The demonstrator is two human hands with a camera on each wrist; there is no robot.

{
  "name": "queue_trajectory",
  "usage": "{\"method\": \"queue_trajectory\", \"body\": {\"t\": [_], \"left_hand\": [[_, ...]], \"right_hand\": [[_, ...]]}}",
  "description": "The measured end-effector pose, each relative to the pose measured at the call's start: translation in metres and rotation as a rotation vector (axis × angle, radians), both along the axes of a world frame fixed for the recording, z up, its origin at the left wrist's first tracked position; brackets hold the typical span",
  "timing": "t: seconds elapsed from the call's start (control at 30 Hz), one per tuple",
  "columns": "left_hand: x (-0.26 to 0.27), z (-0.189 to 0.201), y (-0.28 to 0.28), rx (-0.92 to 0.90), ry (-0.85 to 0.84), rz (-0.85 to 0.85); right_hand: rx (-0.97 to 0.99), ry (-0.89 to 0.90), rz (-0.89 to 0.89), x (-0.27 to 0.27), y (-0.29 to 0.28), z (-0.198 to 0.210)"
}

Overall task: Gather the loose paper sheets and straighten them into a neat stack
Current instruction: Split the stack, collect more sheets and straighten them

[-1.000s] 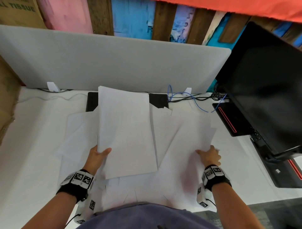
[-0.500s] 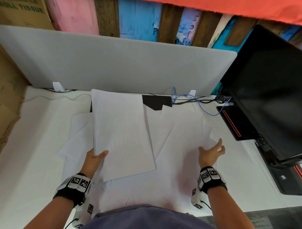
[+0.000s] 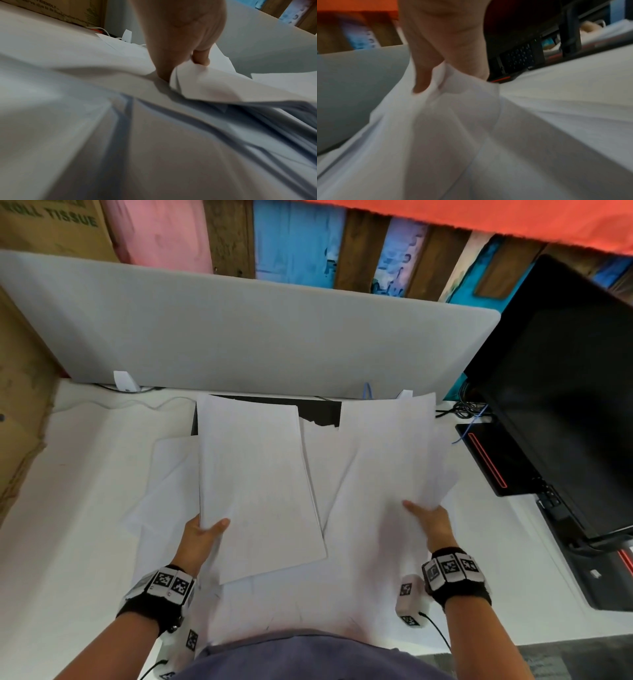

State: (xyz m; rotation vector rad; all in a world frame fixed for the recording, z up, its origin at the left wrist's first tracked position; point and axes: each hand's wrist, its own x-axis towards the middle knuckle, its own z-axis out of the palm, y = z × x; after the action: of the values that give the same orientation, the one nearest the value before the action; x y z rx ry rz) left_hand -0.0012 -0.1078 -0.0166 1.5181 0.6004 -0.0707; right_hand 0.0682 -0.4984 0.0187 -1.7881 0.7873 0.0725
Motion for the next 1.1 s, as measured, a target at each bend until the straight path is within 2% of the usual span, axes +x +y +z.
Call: {"method": "queue_trajectory", "body": {"t": [0.07,0.23,0.33,0.4,0.53,0.6,0.67,0.8,0.93,0.97,1.07,1.1], "left_hand": [[0.0,0.0,-0.001,-0.011,-0.002,0.001],[0.0,0.006,-0.001,-0.01,0.005,-0.001],[0.001,0.009,0.0,-0.004,0.015,-0.01],[0.001,0.012,0.002,0.001,0.026,-0.008],[0.003,0.02,0.002,0.019,0.027,-0.015],[0.005,0.024,0.002,0.025,0.019,-0.012],[0.008,0.03,0.0,0.027,0.01,-0.013],[0.015,0.049,-0.012,-0.026,-0.038,-0.027],[0.026,0.063,-0.022,-0.104,0.044,-0.114],[0.031,0.063,-0.023,-0.125,0.076,-0.089],[0.038,0.067,-0.027,0.044,0.186,0.088],[0.033,0.073,-0.028,0.124,0.187,0.05]], "right_hand": [[-0.05,0.087,0.121,0.0,0.002,0.001],[-0.276,0.122,0.179,0.003,0.009,0.018],[-0.513,-0.005,0.082,0.004,0.003,0.048],[-0.583,-0.143,-0.048,0.004,-0.002,0.074],[-0.444,-0.417,-0.35,0.014,-0.02,0.113],[-0.313,-0.521,-0.432,0.02,-0.025,0.128],[-0.147,-0.599,-0.441,0.022,-0.023,0.141],[-0.008,-0.612,-0.253,0.02,0.001,0.151],[-0.016,-0.399,0.082,0.022,0.046,0.12],[0.01,-0.334,0.147,0.022,0.058,0.11],[0.16,-0.182,0.269,0.022,0.088,0.085],[0.218,-0.158,0.301,0.021,0.095,0.082]]}}
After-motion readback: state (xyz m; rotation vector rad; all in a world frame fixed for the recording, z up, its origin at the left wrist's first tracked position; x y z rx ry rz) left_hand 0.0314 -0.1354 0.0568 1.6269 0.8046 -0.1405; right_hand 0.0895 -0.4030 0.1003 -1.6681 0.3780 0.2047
